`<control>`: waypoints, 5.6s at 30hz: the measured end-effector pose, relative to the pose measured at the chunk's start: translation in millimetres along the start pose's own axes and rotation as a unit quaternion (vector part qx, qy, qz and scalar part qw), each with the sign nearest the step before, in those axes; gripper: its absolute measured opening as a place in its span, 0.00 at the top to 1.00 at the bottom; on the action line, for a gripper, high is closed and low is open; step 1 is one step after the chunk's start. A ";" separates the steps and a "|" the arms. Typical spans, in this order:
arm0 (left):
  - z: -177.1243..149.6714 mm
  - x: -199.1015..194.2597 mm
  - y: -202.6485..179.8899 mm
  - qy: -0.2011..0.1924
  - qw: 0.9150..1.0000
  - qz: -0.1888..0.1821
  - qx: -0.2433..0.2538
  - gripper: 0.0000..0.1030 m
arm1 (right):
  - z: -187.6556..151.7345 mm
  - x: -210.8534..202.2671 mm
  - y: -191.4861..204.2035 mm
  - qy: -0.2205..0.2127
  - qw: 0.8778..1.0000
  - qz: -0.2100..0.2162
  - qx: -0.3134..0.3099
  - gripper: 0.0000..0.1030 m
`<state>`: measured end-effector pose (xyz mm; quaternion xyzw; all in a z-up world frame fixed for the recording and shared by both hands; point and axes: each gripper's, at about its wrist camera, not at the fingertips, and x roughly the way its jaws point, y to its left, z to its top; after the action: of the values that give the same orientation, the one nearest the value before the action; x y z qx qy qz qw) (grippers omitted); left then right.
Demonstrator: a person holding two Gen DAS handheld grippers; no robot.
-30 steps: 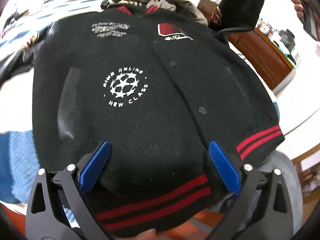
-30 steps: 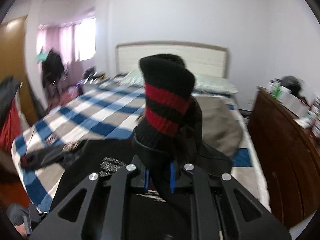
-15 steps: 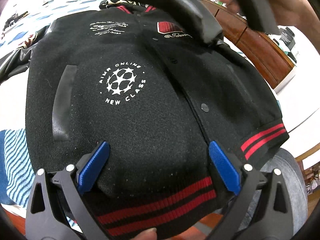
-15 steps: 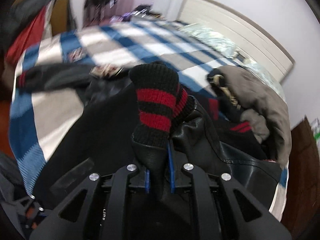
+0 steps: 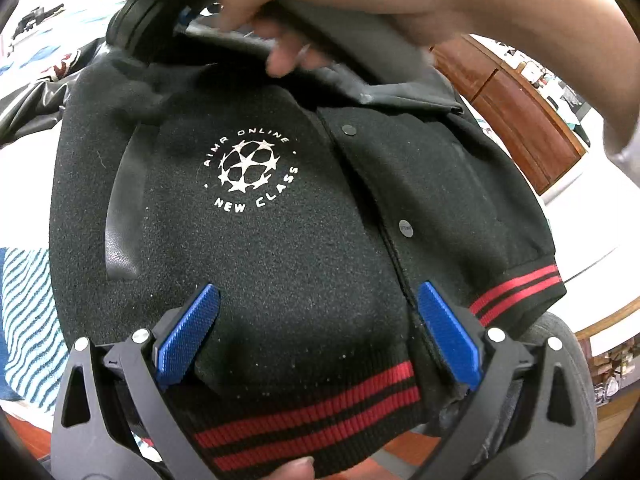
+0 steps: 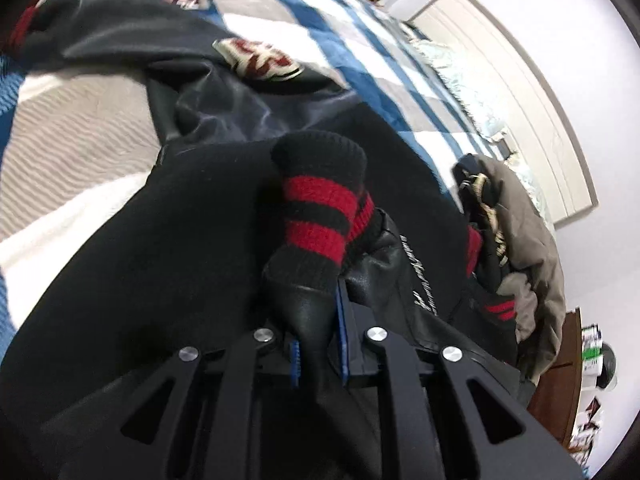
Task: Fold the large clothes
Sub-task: 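Lift the sleeve and lay it across the jacket body with the right tool, then open the right tool and withdraw it from the folded sleeve, then grasp the cuff of the other leather sleeve with the left tool, then fold the held sleeve across the jacket body with the left tool, then release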
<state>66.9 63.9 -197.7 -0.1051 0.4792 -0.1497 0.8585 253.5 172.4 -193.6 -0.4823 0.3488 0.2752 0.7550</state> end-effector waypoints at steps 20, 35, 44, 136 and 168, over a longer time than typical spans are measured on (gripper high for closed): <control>5.9 1.0 -9.5 -0.009 0.999 0.026 0.027 0.06 | -11.3 -3.2 -32.4 0.014 0.977 0.177 0.120 0.15; 20.1 8.8 0.8 -0.005 0.998 0.057 0.012 0.06 | -131.8 -1.3 -256.7 -0.067 0.860 0.213 0.459 0.04; 21.2 15.9 5.4 0.008 0.999 0.036 -0.012 0.06 | -188.7 109.3 -263.4 0.019 0.812 0.218 0.542 0.04; 9.1 -193.7 406.6 -0.277 0.849 0.134 -0.430 0.76 | -376.0 -81.3 0.4 -0.090 0.868 0.165 0.459 0.04; 305.0 -68.8 -45.4 -0.135 0.990 -0.011 0.049 0.78 | -383.2 -83.8 -23.8 -0.086 0.839 0.222 0.489 0.04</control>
<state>286.1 57.4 29.6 -0.0875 0.3497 -0.1671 0.9177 120.5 -196.0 -226.1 0.0658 0.4694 0.2690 0.8384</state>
